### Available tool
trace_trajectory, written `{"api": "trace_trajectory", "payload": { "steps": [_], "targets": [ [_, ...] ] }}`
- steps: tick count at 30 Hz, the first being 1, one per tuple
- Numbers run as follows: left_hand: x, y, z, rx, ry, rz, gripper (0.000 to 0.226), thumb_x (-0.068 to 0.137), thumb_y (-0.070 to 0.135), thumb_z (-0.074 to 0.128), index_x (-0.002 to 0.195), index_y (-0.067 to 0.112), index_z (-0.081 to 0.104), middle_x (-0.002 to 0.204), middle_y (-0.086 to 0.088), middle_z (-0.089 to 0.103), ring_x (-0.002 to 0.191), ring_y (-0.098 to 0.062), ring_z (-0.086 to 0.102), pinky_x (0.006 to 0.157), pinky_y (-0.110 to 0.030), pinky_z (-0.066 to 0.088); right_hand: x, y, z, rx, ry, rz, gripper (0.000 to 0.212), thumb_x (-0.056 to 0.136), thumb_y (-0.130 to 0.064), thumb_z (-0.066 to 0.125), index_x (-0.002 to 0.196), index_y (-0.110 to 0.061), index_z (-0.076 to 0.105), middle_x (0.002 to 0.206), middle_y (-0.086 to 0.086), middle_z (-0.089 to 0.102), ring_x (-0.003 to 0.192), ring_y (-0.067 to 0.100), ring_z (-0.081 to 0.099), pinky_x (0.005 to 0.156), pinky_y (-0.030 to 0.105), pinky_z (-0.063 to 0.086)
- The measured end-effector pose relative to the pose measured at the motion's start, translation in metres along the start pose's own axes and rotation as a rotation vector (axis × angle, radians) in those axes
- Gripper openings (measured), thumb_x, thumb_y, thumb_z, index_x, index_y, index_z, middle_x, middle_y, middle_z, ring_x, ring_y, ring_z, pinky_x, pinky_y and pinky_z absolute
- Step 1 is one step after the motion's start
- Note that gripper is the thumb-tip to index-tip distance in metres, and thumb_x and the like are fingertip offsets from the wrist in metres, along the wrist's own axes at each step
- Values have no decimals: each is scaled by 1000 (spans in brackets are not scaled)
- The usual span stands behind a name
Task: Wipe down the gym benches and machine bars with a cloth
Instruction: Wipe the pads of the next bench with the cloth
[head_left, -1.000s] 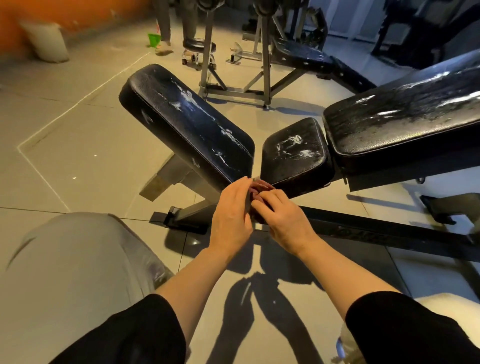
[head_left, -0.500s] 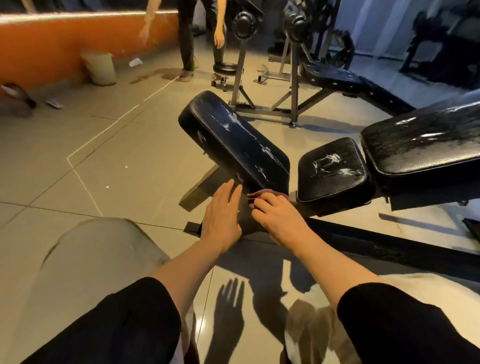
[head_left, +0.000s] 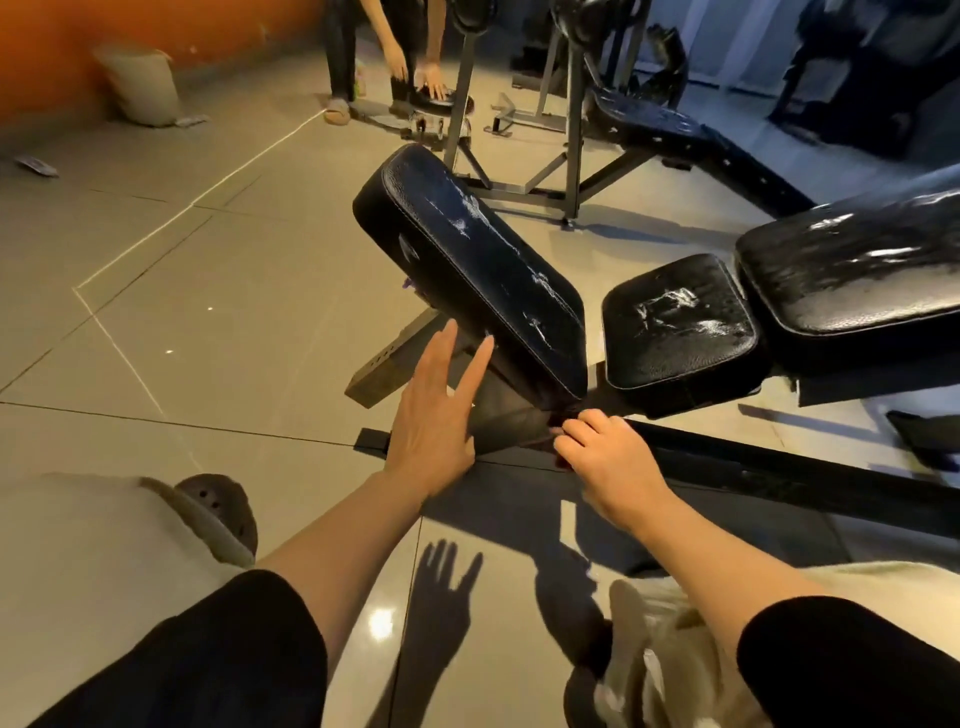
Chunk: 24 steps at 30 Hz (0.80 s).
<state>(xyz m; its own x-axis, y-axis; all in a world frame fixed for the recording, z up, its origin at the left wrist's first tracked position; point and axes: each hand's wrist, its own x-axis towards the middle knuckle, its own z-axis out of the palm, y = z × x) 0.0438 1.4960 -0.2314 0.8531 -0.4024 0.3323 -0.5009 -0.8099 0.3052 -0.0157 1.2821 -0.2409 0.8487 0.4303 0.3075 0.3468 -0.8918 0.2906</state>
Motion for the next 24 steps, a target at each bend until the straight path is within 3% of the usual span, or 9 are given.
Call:
{"api": "trace_trajectory", "payload": {
  "steps": [3, 6, 9, 13, 15, 17, 19, 24],
  "targets": [
    [3, 0, 6, -61, 33, 15, 114, 80, 14, 73, 148, 38, -14, 158, -4, -24, 147, -24, -13, 114, -39, 30, 15, -4, -19, 9, 280, -15, 18, 78, 0, 68, 96, -5, 71, 105, 10, 69, 96, 29, 59, 76, 35, 44],
    [3, 3, 9, -98, 23, 58, 109, 80, 12, 72, 152, 35, -5, 158, -3, -24, 147, -22, -15, 115, -41, 30, 40, -20, -29, -9, 455, -46, 19, 88, 0, 59, 103, -3, 70, 115, 16, 68, 106, 31, 59, 84, 40, 49],
    [-1, -2, 11, -87, -2, 77, 110, 78, 11, 74, 153, 34, -4, 159, -3, -23, 147, -22, -15, 115, -41, 30, 33, -17, -13, -103, 297, -65, 26, 89, -1, 50, 106, -5, 69, 123, 17, 64, 110, 34, 59, 81, 43, 50],
    [-1, -12, 8, -27, -45, 108, 111, 78, 14, 75, 152, 35, -4, 158, -3, -25, 147, -22, -17, 114, -36, 27, 8, -16, -3, -130, 84, 16, 26, 72, -1, 72, 98, -5, 71, 111, 16, 67, 100, 34, 61, 76, 41, 52],
    [1, -15, 7, -16, -63, 111, 112, 79, 16, 75, 150, 37, -8, 157, -3, -27, 145, -21, -21, 115, -36, 23, 7, -24, -6, -90, 89, 78, 25, 75, 0, 72, 100, -5, 70, 107, 14, 67, 98, 32, 61, 73, 39, 51],
    [2, -15, 8, -21, -80, 127, 114, 80, 19, 75, 147, 40, -14, 157, -3, -28, 144, -21, -23, 116, -37, 17, 17, -32, -11, -77, 191, 106, 19, 89, -2, 57, 105, -5, 68, 112, 14, 67, 102, 31, 60, 74, 37, 49],
    [2, -16, 9, -20, -111, 156, 115, 80, 21, 75, 148, 41, -15, 156, -4, -31, 145, -22, -23, 117, -38, 15, 30, -39, -15, -88, 259, 142, 29, 97, -5, 42, 111, -3, 66, 118, 17, 65, 106, 32, 58, 78, 38, 50],
    [6, -22, 9, 19, -146, 181, 112, 81, 23, 74, 150, 38, -12, 154, -5, -35, 144, -25, -26, 118, -42, 21, 28, -43, -7, -80, 79, 285, 35, 74, 1, 71, 108, -2, 64, 107, 20, 62, 92, 36, 57, 68, 43, 55]
  ]
}}
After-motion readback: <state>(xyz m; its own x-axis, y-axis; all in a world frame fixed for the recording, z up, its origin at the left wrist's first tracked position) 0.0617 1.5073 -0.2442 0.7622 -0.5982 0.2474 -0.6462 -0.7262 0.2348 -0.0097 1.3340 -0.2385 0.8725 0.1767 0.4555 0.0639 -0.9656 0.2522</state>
